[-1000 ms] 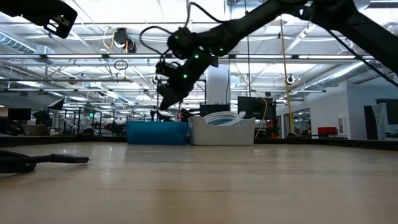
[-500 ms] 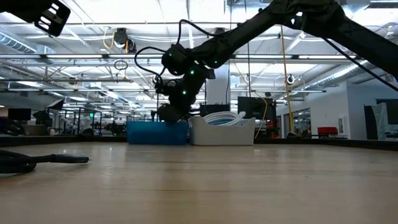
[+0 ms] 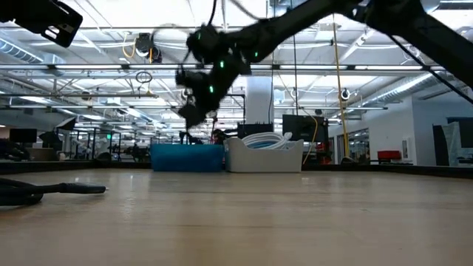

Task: Pick & Place USB Port
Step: Put the black usb cable into the gray bin

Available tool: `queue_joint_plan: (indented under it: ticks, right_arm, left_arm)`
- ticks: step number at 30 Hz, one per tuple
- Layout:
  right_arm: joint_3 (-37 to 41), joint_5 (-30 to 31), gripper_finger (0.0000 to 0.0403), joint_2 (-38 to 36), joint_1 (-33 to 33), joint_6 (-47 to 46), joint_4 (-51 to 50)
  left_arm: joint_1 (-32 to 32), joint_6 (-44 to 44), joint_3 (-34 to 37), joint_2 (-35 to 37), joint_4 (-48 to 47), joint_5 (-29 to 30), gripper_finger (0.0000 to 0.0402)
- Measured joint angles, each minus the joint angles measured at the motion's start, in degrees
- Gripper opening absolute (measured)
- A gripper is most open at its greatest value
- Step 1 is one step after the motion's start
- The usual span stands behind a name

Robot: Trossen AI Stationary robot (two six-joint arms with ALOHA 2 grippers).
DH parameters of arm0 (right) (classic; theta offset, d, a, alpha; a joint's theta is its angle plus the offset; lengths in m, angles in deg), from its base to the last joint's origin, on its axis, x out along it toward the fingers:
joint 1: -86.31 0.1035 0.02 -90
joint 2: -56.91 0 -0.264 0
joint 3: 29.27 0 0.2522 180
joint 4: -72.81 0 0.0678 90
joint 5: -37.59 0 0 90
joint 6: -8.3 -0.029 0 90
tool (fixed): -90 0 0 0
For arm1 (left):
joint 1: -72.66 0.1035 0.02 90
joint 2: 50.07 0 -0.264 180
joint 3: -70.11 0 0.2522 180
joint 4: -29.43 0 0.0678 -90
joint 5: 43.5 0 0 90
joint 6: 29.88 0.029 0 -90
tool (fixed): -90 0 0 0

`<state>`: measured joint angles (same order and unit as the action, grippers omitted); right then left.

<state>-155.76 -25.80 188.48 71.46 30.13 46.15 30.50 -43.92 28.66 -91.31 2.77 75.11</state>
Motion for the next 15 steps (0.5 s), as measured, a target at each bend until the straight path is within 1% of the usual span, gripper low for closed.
queue_joint_plan:
  ticks: [2,4,6,8,9,11,13,15]
  right_arm:
    - [-0.17,0.53,0.0197,-2.32,1.32,-0.60,0.76]
    - [-0.13,-1.26,0.0208,-5.78,3.07,-3.99,-2.49]
    - [-0.30,-7.05,0.0215,-8.22,5.19,-8.62,-3.98]
    - [-0.23,-13.61,0.0216,-11.23,7.79,-13.74,-9.69]
    - [-0.17,-16.91,0.0216,-12.16,9.29,-15.97,-12.24]
    - [-0.10,-21.42,0.0212,-12.54,13.10,-19.25,-14.53]
    - [1.48,-21.93,0.0208,-12.42,18.07,-21.01,-15.94]
    - [3.97,-21.77,0.0204,-11.89,23.26,-22.49,-15.07]
  left_arm:
    - [0.00,0.01,0.00,-0.02,-0.18,0.00,0.0021]
    - [0.00,0.17,0.00,0.00,-0.26,0.08,0.0021]
    - [0.00,0.35,0.00,-0.02,-0.24,0.34,0.0021]
    - [0.00,0.41,0.00,0.00,0.00,0.45,0.0021]
    - [0.00,0.37,0.00,0.00,0.12,0.49,0.0021]
    - [0.07,0.25,0.00,0.00,0.15,0.66,0.0021]
    - [0.07,-0.07,0.00,0.07,0.77,1.66,0.0021]
    - [0.07,0.13,-0.02,0.37,1.40,3.00,0.0021]
